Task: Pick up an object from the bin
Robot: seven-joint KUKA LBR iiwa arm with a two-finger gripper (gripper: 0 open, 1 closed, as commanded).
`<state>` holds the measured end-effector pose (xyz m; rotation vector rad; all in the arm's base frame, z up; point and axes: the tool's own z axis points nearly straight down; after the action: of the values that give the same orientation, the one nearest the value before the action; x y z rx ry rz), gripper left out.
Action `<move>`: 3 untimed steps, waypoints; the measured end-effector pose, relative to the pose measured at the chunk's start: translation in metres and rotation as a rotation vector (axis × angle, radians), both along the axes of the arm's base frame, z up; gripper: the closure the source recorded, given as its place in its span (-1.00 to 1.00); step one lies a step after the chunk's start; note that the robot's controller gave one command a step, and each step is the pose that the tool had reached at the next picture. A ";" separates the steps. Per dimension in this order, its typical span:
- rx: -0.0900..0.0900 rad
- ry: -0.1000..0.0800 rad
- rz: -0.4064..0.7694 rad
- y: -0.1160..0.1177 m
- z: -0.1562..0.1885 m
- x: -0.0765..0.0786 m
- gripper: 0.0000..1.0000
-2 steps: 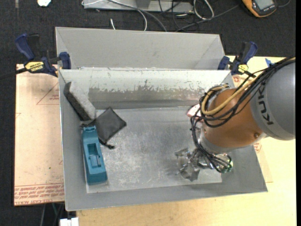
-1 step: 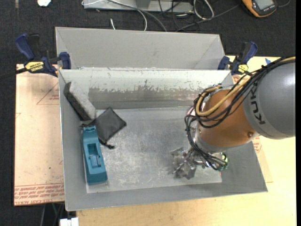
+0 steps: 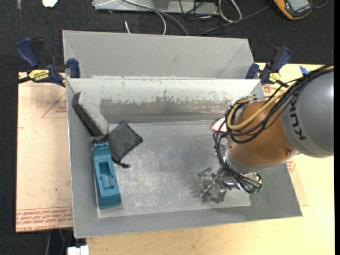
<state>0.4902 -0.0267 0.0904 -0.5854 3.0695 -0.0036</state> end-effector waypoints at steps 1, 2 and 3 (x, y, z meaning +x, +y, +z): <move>0.003 -0.009 0.026 -0.006 -0.020 -0.005 1.00; 0.003 -0.009 0.027 -0.006 -0.020 -0.005 1.00; 0.004 -0.003 0.021 -0.008 0.050 -0.008 1.00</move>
Offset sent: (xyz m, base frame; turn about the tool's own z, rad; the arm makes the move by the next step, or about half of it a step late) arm 0.0000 0.0000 0.0000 0.0000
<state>0.4818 -0.0343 0.1402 -0.6164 3.0592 0.0023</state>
